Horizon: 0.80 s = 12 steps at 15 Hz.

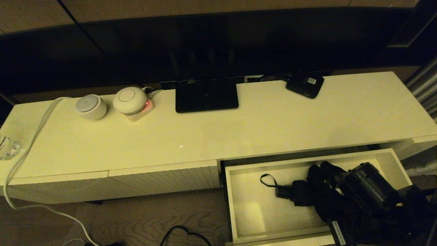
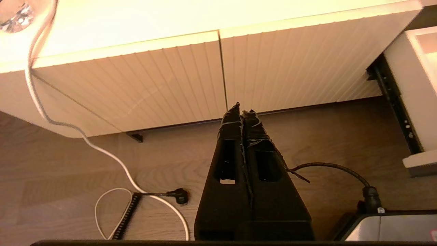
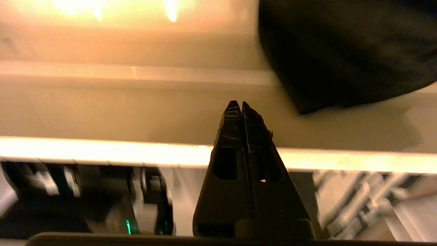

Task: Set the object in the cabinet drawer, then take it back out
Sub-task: Open the drawer, then take the umbrella out of the drawer and put it on the table

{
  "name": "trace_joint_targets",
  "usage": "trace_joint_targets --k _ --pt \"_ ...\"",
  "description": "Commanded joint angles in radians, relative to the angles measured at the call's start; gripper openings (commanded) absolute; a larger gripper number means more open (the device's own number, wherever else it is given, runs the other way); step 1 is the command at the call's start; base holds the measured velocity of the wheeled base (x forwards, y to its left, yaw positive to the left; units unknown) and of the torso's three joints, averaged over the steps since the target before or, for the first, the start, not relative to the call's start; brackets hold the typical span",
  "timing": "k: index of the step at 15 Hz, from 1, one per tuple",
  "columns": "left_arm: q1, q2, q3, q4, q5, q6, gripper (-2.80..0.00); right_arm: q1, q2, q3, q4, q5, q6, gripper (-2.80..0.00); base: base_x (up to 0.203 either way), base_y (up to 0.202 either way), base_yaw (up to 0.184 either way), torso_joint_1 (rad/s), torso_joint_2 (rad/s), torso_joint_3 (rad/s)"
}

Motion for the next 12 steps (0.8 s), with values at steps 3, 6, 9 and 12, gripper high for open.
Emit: trace_joint_targets --k 3,6,9,12 --pt "0.0 0.0 0.003 0.0 0.0 0.0 -2.8 -0.04 -0.152 0.008 -0.068 -0.013 -0.145 -2.8 0.0 0.0 0.0 0.0 0.0 0.0" --pt "0.0 0.0 0.003 0.0 0.0 0.0 -2.8 -0.063 -0.267 0.067 -0.052 -0.009 -0.4 -2.8 0.0 0.0 0.0 0.0 0.0 0.0" --pt "0.0 0.0 0.003 0.0 0.0 0.0 -2.8 -0.076 -0.325 0.094 -0.045 -0.013 -0.744 -2.8 0.0 0.0 0.0 0.0 0.0 0.0" --pt "0.0 0.0 0.003 0.0 0.0 0.0 -2.8 -0.18 -0.326 0.093 -0.051 -0.009 -1.157 -2.8 0.0 0.0 0.0 0.0 0.0 0.0"
